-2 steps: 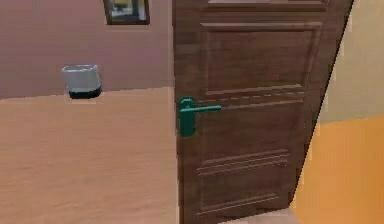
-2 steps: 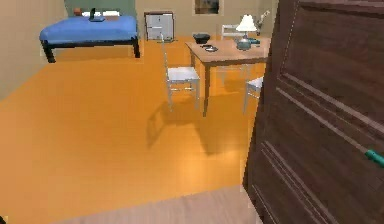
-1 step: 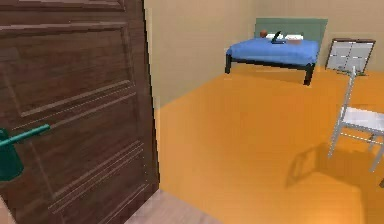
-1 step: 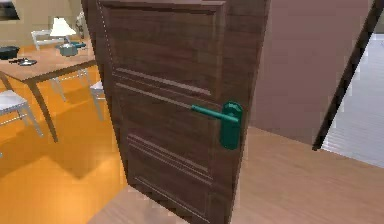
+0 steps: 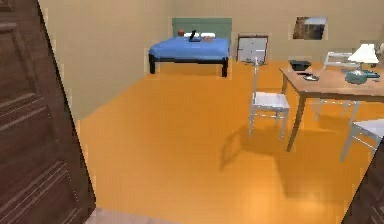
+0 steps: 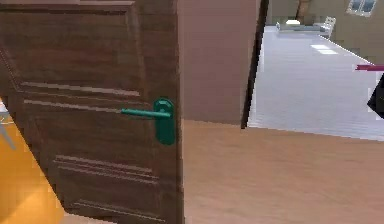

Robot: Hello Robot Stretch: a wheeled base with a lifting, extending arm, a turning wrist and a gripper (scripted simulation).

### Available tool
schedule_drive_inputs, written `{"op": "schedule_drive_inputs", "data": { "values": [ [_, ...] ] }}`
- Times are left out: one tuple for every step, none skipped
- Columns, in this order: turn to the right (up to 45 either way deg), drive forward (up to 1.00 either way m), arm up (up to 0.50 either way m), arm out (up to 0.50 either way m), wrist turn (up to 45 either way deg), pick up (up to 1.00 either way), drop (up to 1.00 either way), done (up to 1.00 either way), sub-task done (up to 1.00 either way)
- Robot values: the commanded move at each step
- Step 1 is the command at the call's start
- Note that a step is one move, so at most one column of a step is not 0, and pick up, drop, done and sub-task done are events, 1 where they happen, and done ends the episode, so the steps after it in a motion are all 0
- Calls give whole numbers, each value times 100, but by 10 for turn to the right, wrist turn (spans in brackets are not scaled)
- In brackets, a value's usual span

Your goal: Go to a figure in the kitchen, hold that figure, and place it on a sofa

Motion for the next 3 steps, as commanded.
{"op": "schedule_drive_inputs", "data": {
  "values": [
    [0,100,0,0,0,0,0,0,0],
    [0,100,0,0,0,0,0,0,0],
    [90,0,0,0,0,0,0,0,0]
  ]
}}
